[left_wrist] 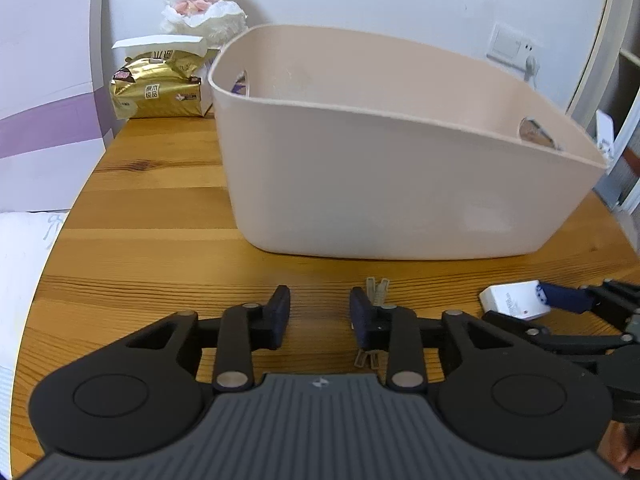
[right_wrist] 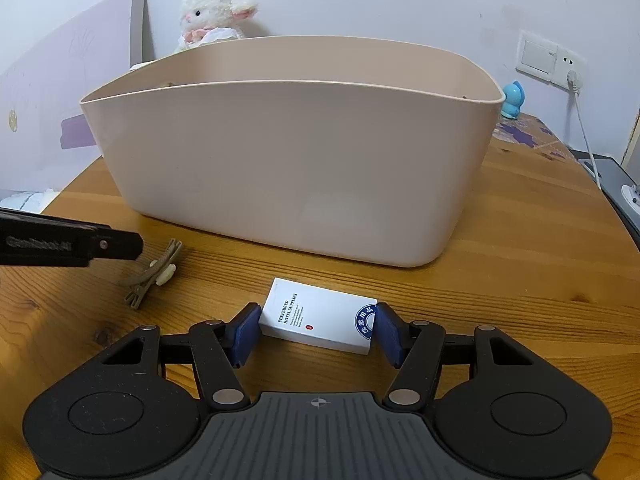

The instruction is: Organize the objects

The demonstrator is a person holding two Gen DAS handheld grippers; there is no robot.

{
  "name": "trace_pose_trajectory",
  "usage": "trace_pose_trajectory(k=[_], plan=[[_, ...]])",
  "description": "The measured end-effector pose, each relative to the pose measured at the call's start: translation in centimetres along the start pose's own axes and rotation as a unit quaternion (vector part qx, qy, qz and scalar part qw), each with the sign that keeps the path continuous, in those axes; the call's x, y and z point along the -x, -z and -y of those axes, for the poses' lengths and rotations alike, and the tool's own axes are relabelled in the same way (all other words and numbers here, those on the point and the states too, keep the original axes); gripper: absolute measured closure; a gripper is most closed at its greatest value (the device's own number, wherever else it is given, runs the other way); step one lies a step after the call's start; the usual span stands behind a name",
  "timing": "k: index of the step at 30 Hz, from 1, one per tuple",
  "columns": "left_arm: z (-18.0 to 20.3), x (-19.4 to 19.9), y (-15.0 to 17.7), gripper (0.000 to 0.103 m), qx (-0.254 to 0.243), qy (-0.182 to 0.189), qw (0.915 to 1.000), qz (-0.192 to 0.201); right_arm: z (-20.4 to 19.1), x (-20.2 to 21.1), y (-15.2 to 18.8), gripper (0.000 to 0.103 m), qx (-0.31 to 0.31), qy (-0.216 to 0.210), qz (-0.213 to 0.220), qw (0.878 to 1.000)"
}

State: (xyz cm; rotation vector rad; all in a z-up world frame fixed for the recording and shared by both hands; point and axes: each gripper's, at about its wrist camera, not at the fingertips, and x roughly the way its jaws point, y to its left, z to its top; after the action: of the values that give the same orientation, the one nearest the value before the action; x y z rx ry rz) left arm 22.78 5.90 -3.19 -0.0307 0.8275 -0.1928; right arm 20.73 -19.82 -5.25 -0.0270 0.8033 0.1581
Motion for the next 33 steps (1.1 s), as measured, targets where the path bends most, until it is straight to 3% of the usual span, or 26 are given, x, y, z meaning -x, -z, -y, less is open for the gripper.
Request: trace_pose_trajectory(k=[1, 2, 7, 9, 10, 11, 22, 33], plan=[[0.0, 0.2, 0.0, 0.056, 0.001, 0.004, 1.0, 0.0, 0.0, 0.1, 0.1, 0.044, 0.0, 0.0, 0.0, 1.0], [0.1, 0.5, 0.0, 0.055, 0.0, 0.01, 1.0, 0.0, -0.1, 0.0, 0.0, 0.044, 0.0, 0.0, 0.0, 1.0], [1.7, 0.9, 0.7, 0.055, -0.038, 0.029, 0.9987, -0.017, 0.1, 0.1, 0.0, 0.045, -0.001, 0.0, 0.0, 1.0], [2.2, 0.2, 1.0, 0.064, -0.05, 0.026, 0.9979, -0.033, 0.1, 0.3, 0.2, 0.045, -0.002, -0.001, -0.001, 1.0], [2.1, -0.2, 1.1, 0.082, -0.047, 0.028, 0.9977, -0.041, 0.1, 0.4, 0.2, 0.045, -0.002, -0.001, -0.001, 1.0], [2.0, -0.6, 1.2, 0.089, -0.04, 0.033, 0.9974, -0.05, 0.2, 0.4, 0.2, 0.045, -0.002, -0.001, -0.001, 1.0], [2.5, 0.4, 1.7, 0.09, -0.043, 0.038, 0.9977, -0.036, 0.8, 2.3, 0.6, 0.045, -0.006, 0.001, 0.013, 1.0], [3.4, 5.3, 2.5, 0.093, -0.043, 0.021, 0.9988, 0.006, 1.4, 8.1, 1.5, 0.045, -0.01, -0.006, 0.064, 0.998]])
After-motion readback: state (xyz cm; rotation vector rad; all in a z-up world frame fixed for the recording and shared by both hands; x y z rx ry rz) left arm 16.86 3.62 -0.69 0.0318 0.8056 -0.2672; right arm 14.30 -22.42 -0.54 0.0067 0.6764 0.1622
